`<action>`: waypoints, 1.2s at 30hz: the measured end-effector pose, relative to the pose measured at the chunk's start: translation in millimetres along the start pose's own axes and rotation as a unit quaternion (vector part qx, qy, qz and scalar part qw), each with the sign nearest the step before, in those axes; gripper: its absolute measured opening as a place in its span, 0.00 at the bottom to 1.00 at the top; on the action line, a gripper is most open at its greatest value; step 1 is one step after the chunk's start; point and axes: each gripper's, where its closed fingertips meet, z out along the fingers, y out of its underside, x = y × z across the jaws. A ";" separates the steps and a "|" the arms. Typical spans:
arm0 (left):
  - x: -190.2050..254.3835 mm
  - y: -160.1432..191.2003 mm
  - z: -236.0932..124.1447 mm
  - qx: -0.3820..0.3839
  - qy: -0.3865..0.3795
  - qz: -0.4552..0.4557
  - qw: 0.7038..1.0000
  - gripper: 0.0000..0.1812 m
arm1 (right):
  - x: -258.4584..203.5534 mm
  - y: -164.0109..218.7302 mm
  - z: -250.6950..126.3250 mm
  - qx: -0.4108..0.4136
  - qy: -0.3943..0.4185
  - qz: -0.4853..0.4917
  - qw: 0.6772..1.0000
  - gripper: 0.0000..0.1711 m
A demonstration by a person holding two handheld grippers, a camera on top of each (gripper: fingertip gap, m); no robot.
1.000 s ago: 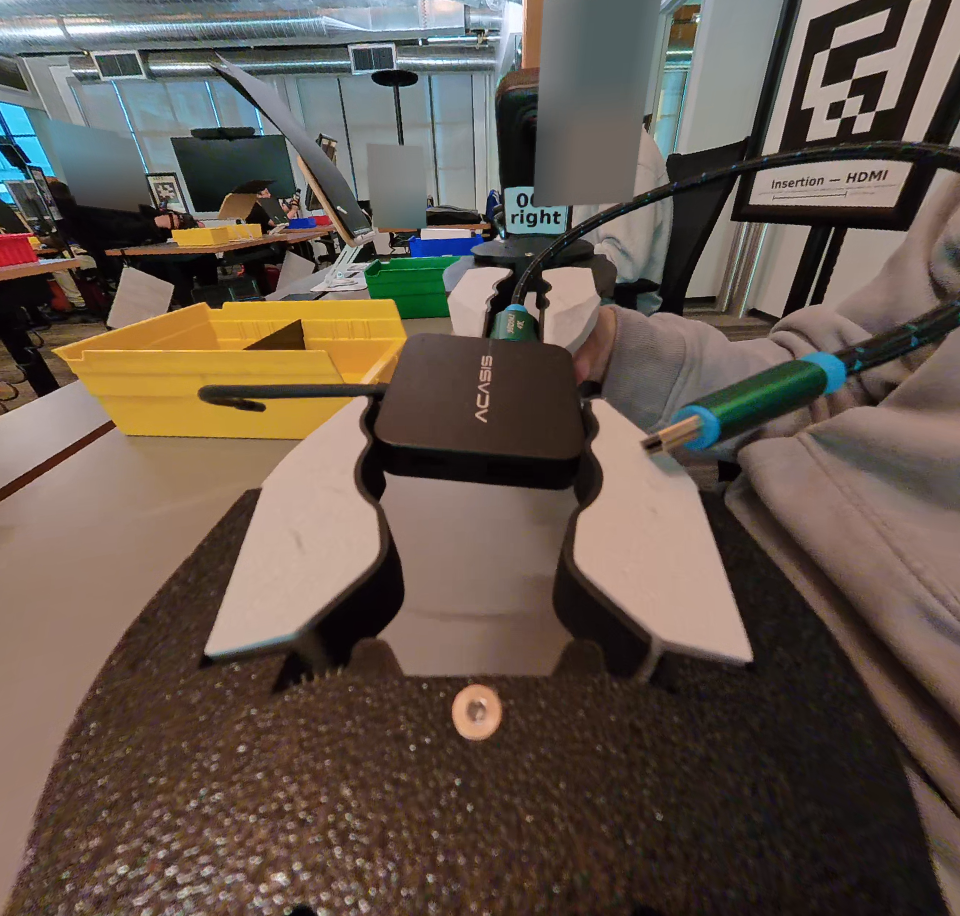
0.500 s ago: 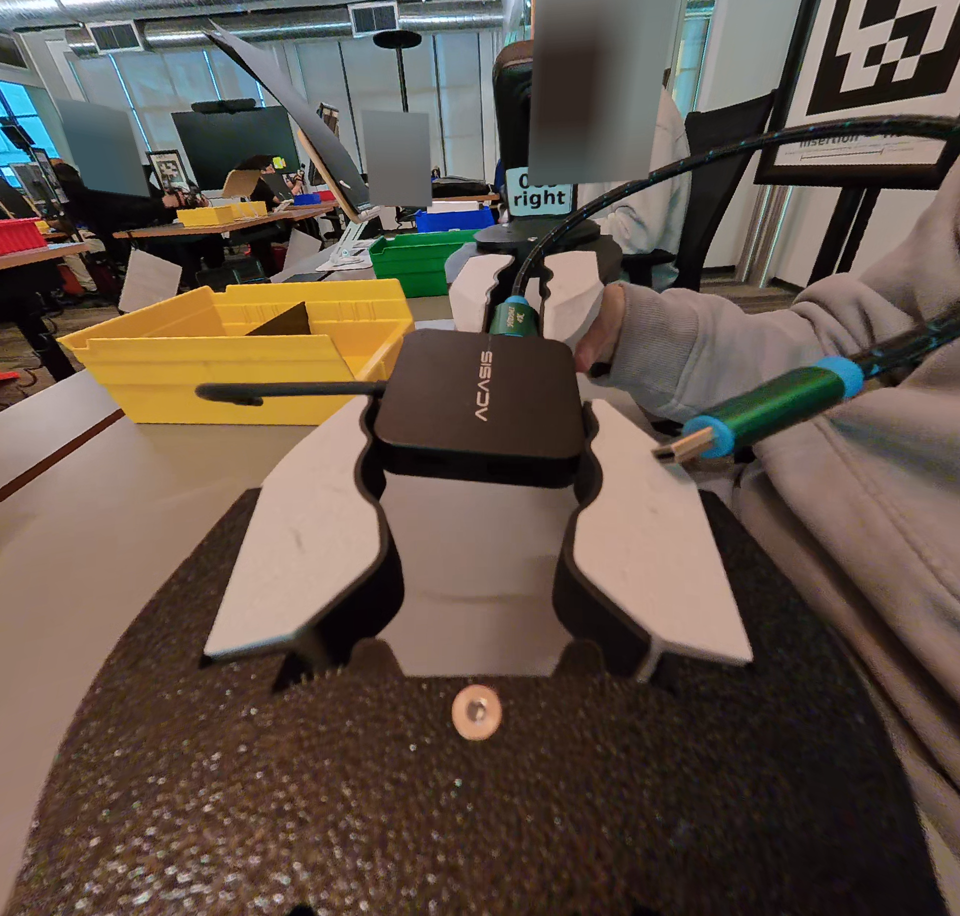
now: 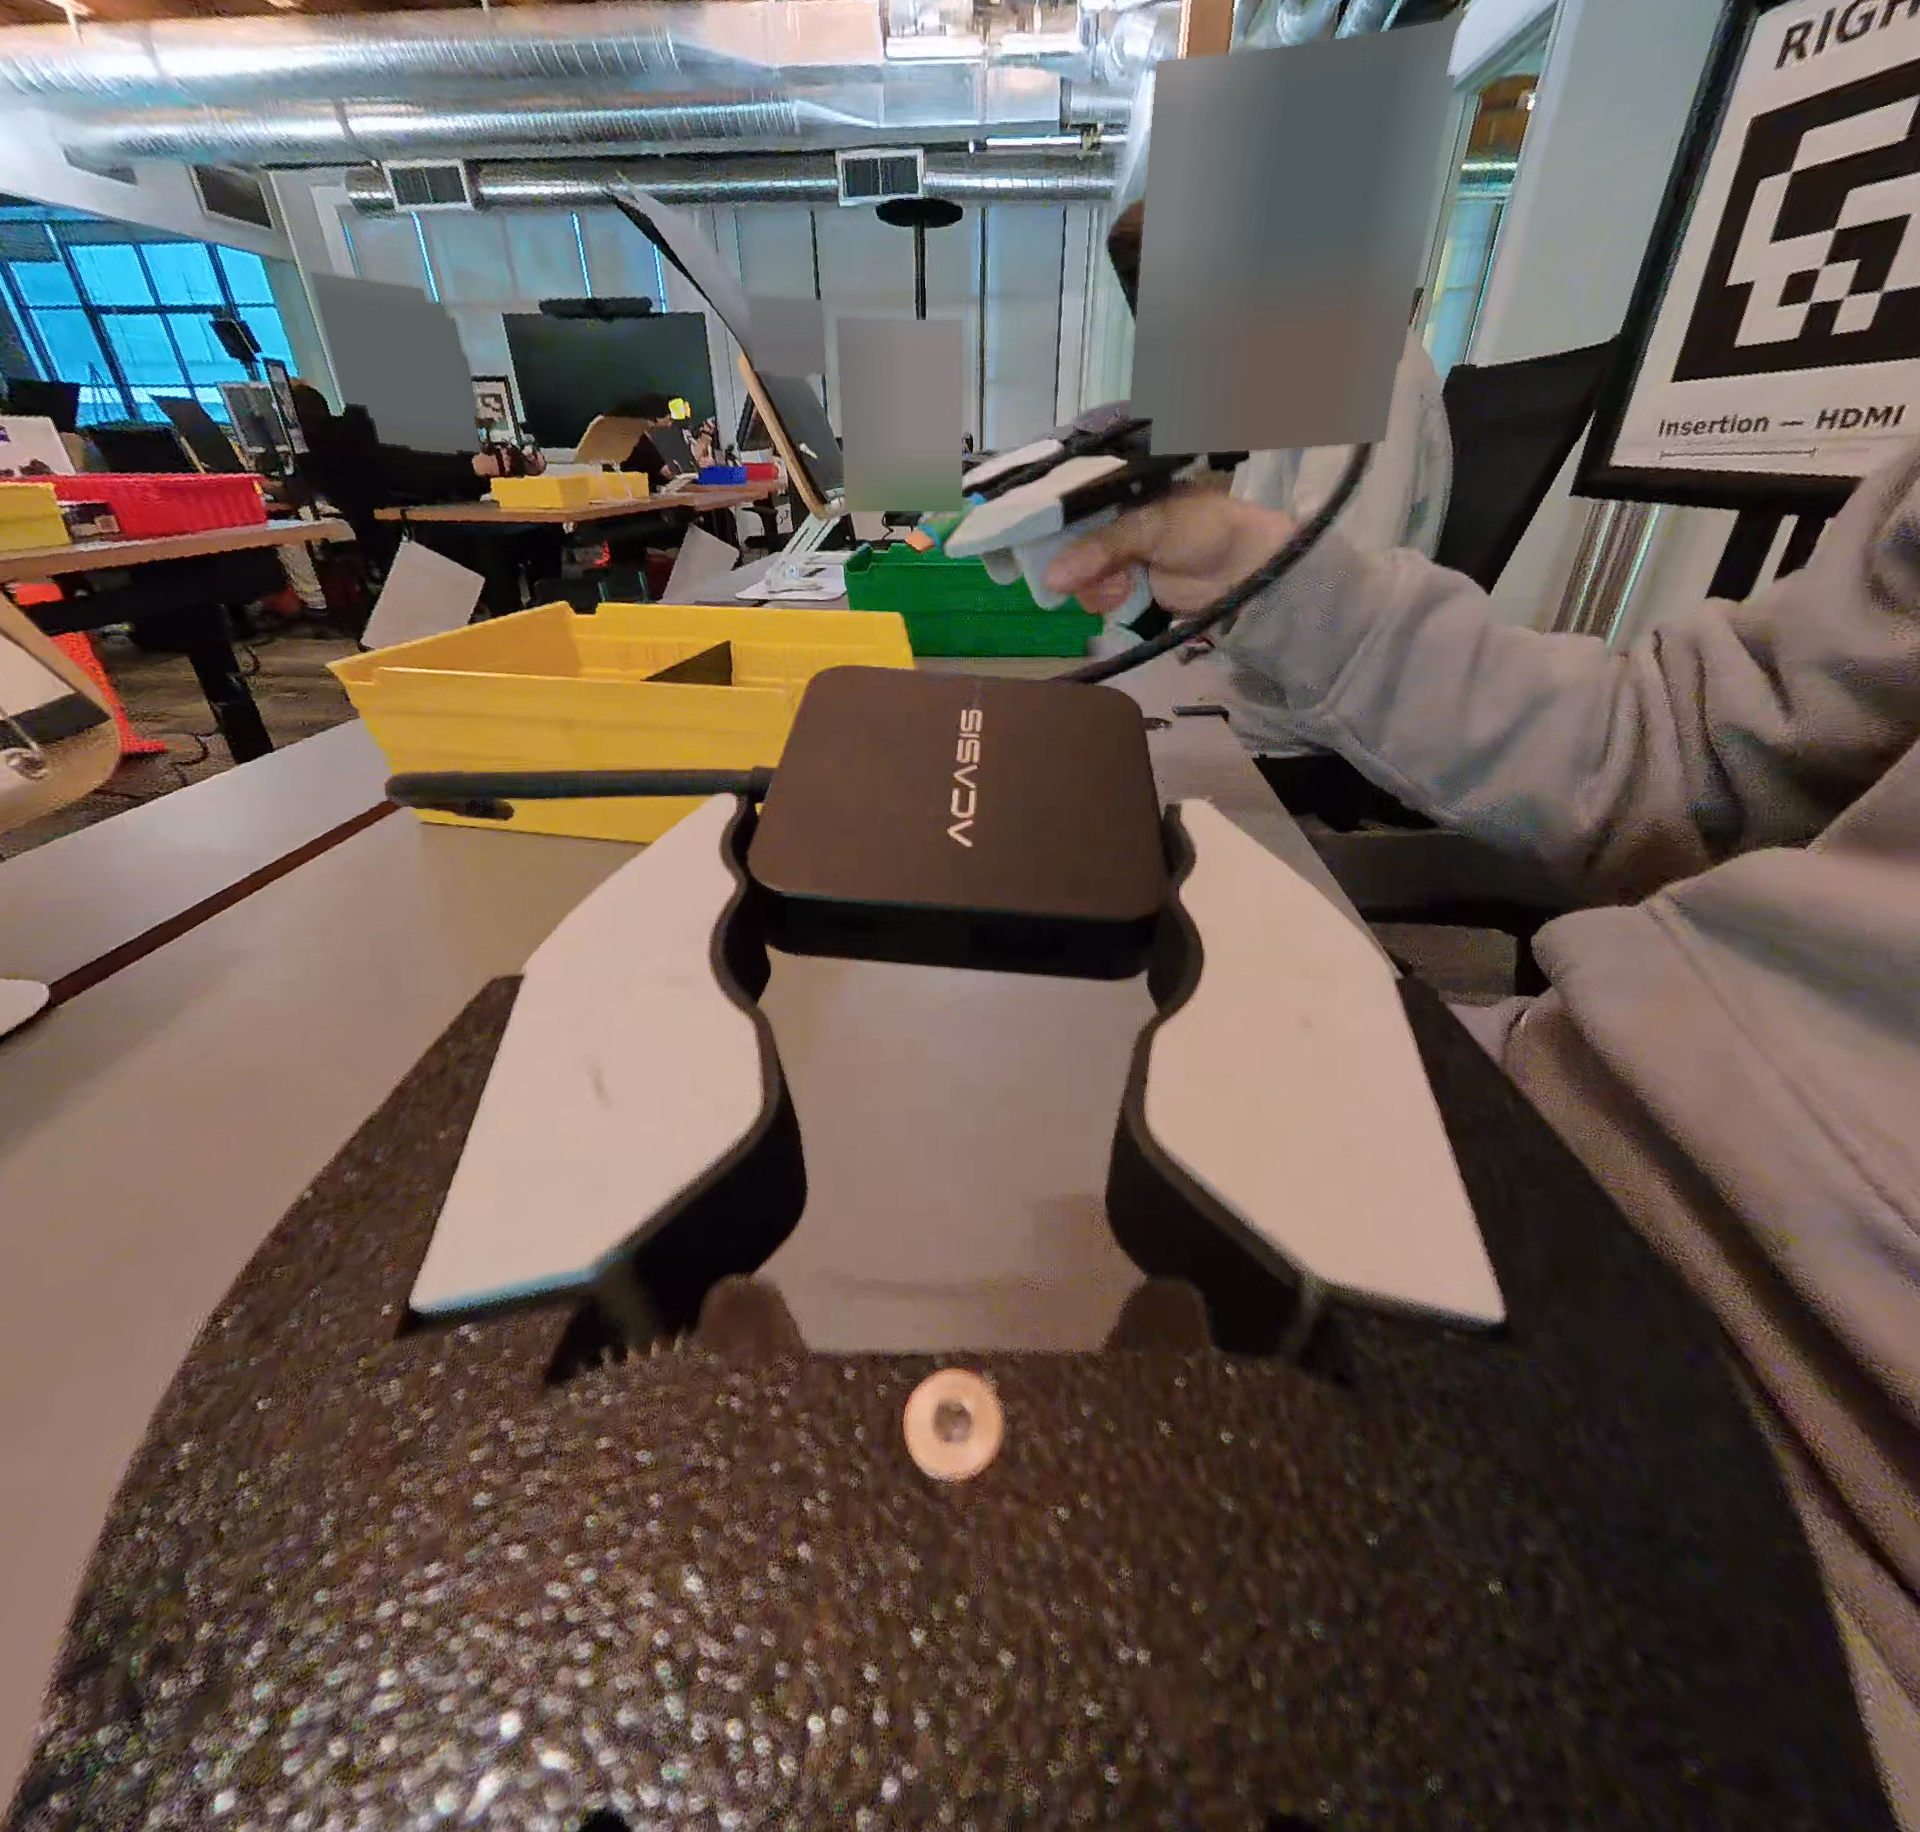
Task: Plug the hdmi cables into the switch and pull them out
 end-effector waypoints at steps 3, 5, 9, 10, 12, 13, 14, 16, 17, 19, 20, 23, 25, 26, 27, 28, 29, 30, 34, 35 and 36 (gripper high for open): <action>3.6 3.4 4.5 -0.010 0.012 -0.003 1.000 0.40 | 77.6 19.8 -11.7 -0.090 0.173 0.012 0.981 0.12; 3.1 5.6 5.2 -0.014 0.012 -0.004 1.000 0.40 | 120.2 24.9 -26.1 -0.113 0.250 0.043 0.961 0.12; 1.8 6.3 2.1 -0.015 0.010 -0.006 1.000 0.40 | 160.3 43.9 -36.9 -0.159 0.259 0.147 0.941 0.12; 1.5 5.4 1.4 -0.012 0.010 -0.008 1.000 0.40 | 157.4 57.9 -32.4 -0.202 0.227 0.175 0.936 0.12; 1.4 4.0 0.6 -0.008 0.013 -0.012 1.000 0.40 | 153.7 84.2 -25.5 -0.287 0.188 0.202 0.917 0.12; 1.8 4.1 0.5 -0.008 0.014 -0.013 1.000 0.40 | 151.5 96.1 -24.1 -0.332 0.173 0.203 0.905 0.12; 2.0 4.8 0.7 -0.010 0.015 -0.013 1.000 0.40 | 149.8 103.5 -21.7 -0.365 0.160 0.201 0.895 0.12; 2.0 6.7 1.4 -0.015 0.015 -0.013 1.000 0.40 | 144.7 111.6 -14.3 -0.411 0.128 0.217 0.876 0.12; 2.0 7.3 1.7 -0.016 0.015 -0.013 1.000 0.40 | 144.4 112.3 -10.4 -0.424 0.118 0.222 0.870 0.12; 2.5 8.3 2.1 -0.019 0.017 -0.015 1.000 0.40 | 148.9 111.3 -3.1 -0.445 0.110 0.219 0.861 0.12; 2.1 8.9 2.3 -0.020 0.017 -0.015 1.000 0.40 | 152.6 110.8 0.5 -0.453 0.109 0.219 0.857 0.12; 1.9 10.4 2.9 -0.023 0.017 -0.018 0.999 0.40 | 170.2 118.4 8.4 -0.479 0.132 0.218 0.840 0.12; 0.7 11.2 2.8 -0.025 0.014 -0.021 0.999 0.40 | 177.3 125.9 9.7 -0.497 0.146 0.210 0.829 0.17; -0.4 11.7 2.6 -0.026 0.012 -0.023 0.999 0.40 | 179.3 128.9 7.6 -0.508 0.151 0.203 0.823 0.25; -1.6 12.0 2.2 -0.026 0.009 -0.025 0.999 0.40 | 178.4 130.1 5.1 -0.517 0.147 0.195 0.820 0.23; -2.7 12.2 1.7 -0.026 0.006 -0.026 0.999 0.40 | 178.2 129.0 3.5 -0.518 0.145 0.187 0.822 0.23; -3.5 12.1 1.3 -0.026 0.004 -0.027 0.999 0.40 | 178.9 125.3 3.7 -0.508 0.145 0.182 0.829 0.25; -4.2 11.9 1.1 -0.025 0.002 -0.029 0.999 0.40 | 179.9 120.5 3.7 -0.495 0.147 0.182 0.837 0.28; -6.5 14.1 2.1 -0.030 -0.003 -0.037 0.999 0.40 | 188.9 100.5 -0.3 -0.447 0.173 0.166 0.862 0.39; -6.7 15.0 2.6 -0.033 -0.003 -0.039 0.999 0.40 | 189.8 98.5 -2.8 -0.446 0.178 0.154 0.864 0.39; -6.4 15.8 3.2 -0.035 -0.002 -0.040 0.999 0.40 | 188.8 98.5 -5.2 -0.450 0.177 0.143 0.863 0.39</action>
